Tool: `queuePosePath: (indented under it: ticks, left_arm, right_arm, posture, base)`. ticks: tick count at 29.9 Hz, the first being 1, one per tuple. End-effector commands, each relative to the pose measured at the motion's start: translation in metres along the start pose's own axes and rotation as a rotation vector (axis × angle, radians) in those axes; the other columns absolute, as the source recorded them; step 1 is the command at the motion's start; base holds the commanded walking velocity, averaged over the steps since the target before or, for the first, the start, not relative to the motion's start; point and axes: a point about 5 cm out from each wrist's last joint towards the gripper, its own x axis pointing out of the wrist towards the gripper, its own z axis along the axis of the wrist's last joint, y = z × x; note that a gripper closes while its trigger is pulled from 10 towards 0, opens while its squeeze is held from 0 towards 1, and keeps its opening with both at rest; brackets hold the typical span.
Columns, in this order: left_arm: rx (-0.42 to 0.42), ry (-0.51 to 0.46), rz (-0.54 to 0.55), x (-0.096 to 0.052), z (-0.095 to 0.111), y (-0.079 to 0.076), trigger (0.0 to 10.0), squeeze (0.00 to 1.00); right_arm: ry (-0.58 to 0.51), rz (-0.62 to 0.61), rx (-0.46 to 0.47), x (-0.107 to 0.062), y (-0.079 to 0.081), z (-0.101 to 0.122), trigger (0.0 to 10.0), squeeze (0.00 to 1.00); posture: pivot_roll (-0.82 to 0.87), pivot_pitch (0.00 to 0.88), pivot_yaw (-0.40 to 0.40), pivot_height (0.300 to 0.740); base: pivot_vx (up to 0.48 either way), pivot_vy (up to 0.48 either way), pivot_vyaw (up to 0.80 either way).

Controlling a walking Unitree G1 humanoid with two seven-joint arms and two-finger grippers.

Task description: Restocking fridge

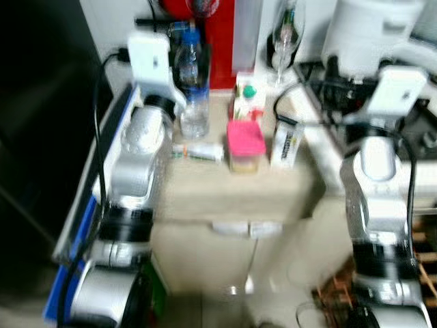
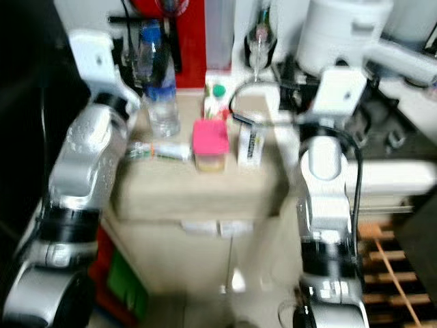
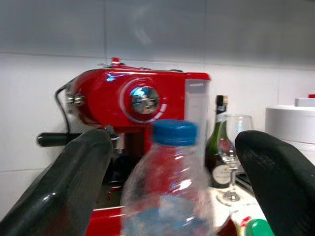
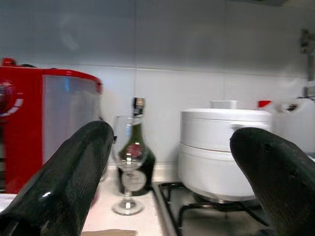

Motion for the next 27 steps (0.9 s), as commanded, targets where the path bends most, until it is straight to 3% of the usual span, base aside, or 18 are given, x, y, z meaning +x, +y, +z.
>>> queuePosePath:
  ticks: [1, 3, 7, 11, 14, 27]
  left_arm:
    - [0.01, 0.006, 0.03, -0.001, 0.0, 0.008, 10.0, 0.0]
    - [0.01, 0.006, 0.03, -0.001, 0.0, 0.008, 10.0, 0.0]
    - [0.051, 0.001, 0.012, 0.015, 0.012, 0.016, 10.0, 0.0]
    - [0.024, 0.03, 0.026, 0.011, 0.003, 0.014, 10.0, 0.0]
    - [-0.066, 0.098, 0.075, 0.003, -0.016, 0.012, 10.0, 0.0]
    - [-0.043, 0.153, 0.052, -0.002, -0.031, 0.003, 10.0, 0.0]
  right_arm:
    - [-0.016, 0.017, -0.001, 0.001, 0.006, 0.005, 10.0, 0.0]
    - [-0.016, 0.017, -0.001, 0.001, 0.006, 0.005, 10.0, 0.0]
    - [-0.046, 0.024, -0.03, 0.002, 0.006, 0.013, 10.0, 0.0]
    - [-0.029, 0.026, -0.029, 0.0, 0.006, 0.008, 10.0, 0.0]
    - [-0.011, 0.042, -0.027, -0.002, 0.008, 0.005, 10.0, 0.0]
    - [0.031, 0.067, -0.02, 0.0, 0.012, -0.006, 10.0, 0.0]
  posture:
    - [-0.08, 0.0, 0.036, 0.74]
    - [-0.08, 0.0, 0.036, 0.74]
    - [-0.09, 0.0, 0.049, 0.74]
    - [-0.1, 0.0, 0.053, 0.74]
    - [-0.1, 0.0, 0.042, 0.74]
    - [-0.1, 0.0, 0.021, 0.74]
  base:
    - [0.0, 0.0, 0.0]
    - [0.0, 0.0, 0.0]
    - [0.0, 0.0, 0.0]
    - [0.0, 0.0, 0.0]
    - [0.0, 0.0, 0.0]
    - [0.0, 0.0, 0.0]
